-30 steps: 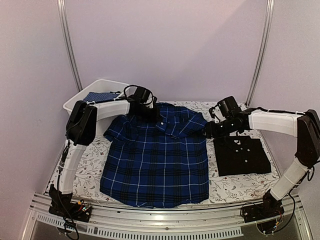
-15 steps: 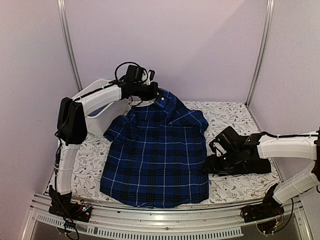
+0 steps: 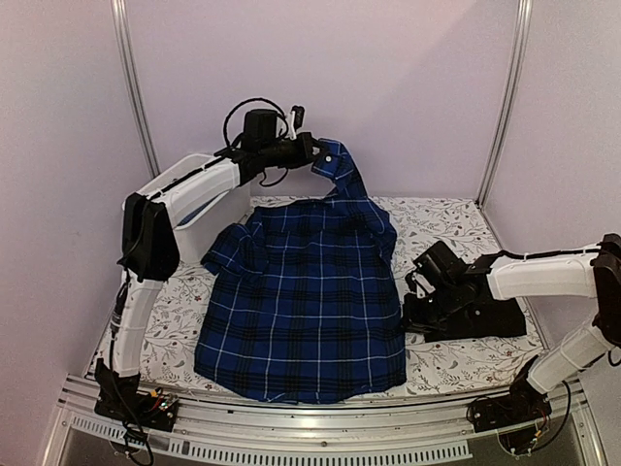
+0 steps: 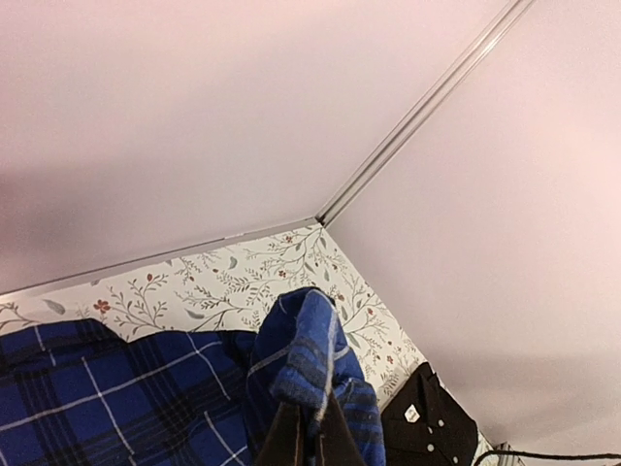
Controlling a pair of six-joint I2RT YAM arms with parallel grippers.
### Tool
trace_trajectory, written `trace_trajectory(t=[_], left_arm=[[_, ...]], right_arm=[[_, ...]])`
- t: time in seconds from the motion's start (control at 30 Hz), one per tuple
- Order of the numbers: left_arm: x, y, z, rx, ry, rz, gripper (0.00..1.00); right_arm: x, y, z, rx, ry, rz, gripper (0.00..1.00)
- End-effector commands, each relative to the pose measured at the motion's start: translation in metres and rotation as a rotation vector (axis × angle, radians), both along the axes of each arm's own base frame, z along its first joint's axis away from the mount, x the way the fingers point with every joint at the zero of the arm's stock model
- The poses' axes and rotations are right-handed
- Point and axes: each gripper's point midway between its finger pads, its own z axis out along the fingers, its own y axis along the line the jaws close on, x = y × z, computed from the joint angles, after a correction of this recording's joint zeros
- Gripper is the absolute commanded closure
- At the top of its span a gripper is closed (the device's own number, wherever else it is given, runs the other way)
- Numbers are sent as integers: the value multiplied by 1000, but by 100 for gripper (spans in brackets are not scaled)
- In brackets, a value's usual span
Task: Fold and stack the long sleeve shirts
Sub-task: Pick up the flattened shirt from the center of the board.
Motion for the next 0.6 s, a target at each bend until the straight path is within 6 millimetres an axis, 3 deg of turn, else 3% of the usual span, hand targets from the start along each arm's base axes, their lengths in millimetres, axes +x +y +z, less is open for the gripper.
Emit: trace_trajectory(t=[0.0,0.23,0.37,0.47,0.57], left_arm=[[9,-18,39,-122,-155,-36,100],[25,-12,64,-273,-178,4,100],[29,-2,64,-279,-164,8,100],[26,0,62,-277,-151,-9,100],[23,-1,59,-274,-145,-28,100]], right_arm=[[26,-17,8,-12,-48,-36,100],[48,-58,22,-80,-100,-66,99],[36,-54,26,-61,-87,3,61],[17,-52,28,-58,-77,24,51],[-11,-50,25,-63,-36,35,49]])
